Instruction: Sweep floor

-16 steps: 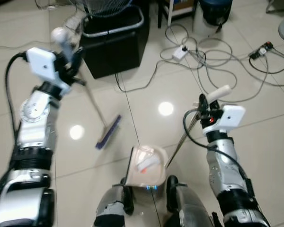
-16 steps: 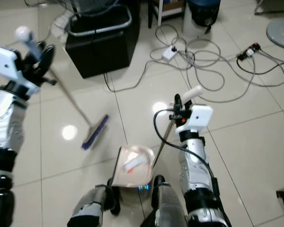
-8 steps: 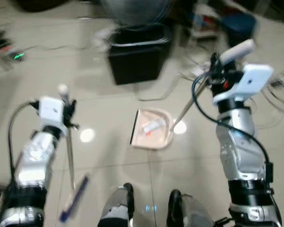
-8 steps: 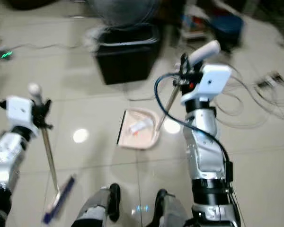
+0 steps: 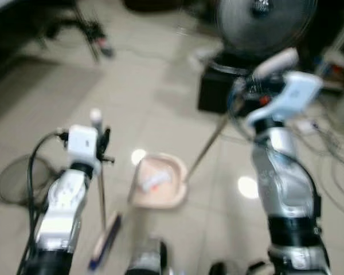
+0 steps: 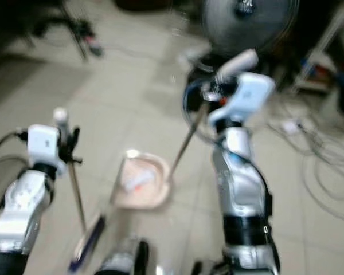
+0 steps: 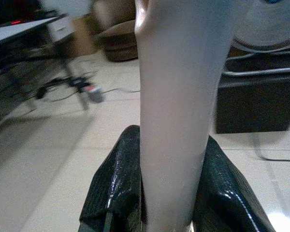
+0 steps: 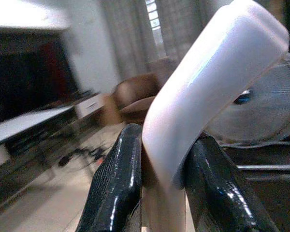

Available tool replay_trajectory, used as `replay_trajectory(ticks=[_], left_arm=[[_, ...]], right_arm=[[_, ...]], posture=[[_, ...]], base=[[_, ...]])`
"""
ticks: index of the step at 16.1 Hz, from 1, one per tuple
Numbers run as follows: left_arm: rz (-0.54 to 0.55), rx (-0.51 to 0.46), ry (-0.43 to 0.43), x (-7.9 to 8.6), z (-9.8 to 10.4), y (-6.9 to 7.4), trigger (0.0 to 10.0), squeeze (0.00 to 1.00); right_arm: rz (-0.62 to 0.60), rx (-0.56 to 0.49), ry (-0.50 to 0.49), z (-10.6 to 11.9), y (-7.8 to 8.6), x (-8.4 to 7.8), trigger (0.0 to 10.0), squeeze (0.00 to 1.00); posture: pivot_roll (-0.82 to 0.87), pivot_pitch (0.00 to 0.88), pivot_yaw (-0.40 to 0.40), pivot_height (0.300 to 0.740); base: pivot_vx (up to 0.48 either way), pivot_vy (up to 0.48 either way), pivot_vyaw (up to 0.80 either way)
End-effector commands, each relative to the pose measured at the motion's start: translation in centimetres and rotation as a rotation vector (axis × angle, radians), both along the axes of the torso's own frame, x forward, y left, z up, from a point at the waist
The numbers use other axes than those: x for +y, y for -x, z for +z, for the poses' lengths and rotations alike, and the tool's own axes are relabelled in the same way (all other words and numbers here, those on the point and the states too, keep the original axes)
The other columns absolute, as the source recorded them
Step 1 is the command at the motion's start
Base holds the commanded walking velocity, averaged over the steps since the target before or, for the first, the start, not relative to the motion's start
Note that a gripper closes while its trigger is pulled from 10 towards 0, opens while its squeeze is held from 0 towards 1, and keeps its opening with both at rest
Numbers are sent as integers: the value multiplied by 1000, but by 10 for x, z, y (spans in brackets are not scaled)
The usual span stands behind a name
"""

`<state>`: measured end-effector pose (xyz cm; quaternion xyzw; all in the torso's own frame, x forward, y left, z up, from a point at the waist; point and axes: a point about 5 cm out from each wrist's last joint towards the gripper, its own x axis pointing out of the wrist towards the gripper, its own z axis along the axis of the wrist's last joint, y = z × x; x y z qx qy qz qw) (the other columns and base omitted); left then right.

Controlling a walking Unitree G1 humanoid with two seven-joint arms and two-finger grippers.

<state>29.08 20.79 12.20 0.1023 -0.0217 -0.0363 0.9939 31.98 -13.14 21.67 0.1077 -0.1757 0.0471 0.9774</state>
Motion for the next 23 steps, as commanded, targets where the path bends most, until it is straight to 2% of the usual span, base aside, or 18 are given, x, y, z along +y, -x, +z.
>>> replay_trajectory(ticks=[1,3,5,8,13,16,23], left_arm=[[12,-47,-15,-5,14,-5,10000,0],[14,-63,-35,-10,20,-10,10000,0],[-18,-55,-59,-16,19,-9,10000,0],[-45,-34,-46,-21,14,-6,10000,0],[-56,-57,-54,-25,16,-4,10000,0],[-29,-57,-65,-20,15,-3,10000,0],[-6,-58,-76,-15,15,-4,10000,0]], right_arm=[[1,-16,8,7,3,-2,10000,0],[24,38,-5,-2,3,2,10000,0],[34,39,9,-3,5,5,10000,0],[22,25,30,3,6,4,10000,0],[33,-41,52,21,3,5,10000,0],[35,-111,89,35,-1,6,10000,0],[40,-174,26,47,-7,4,10000,0]], posture=[[7,79,66,740],[6,81,74,740],[0,82,82,740],[-8,81,86,740],[-4,76,75,740],[3,65,65,740],[15,49,59,740]], base=[[0,0,781],[0,0,781],[0,0,781],[0,0,775],[0,0,775],[216,0,773],[366,0,0]])
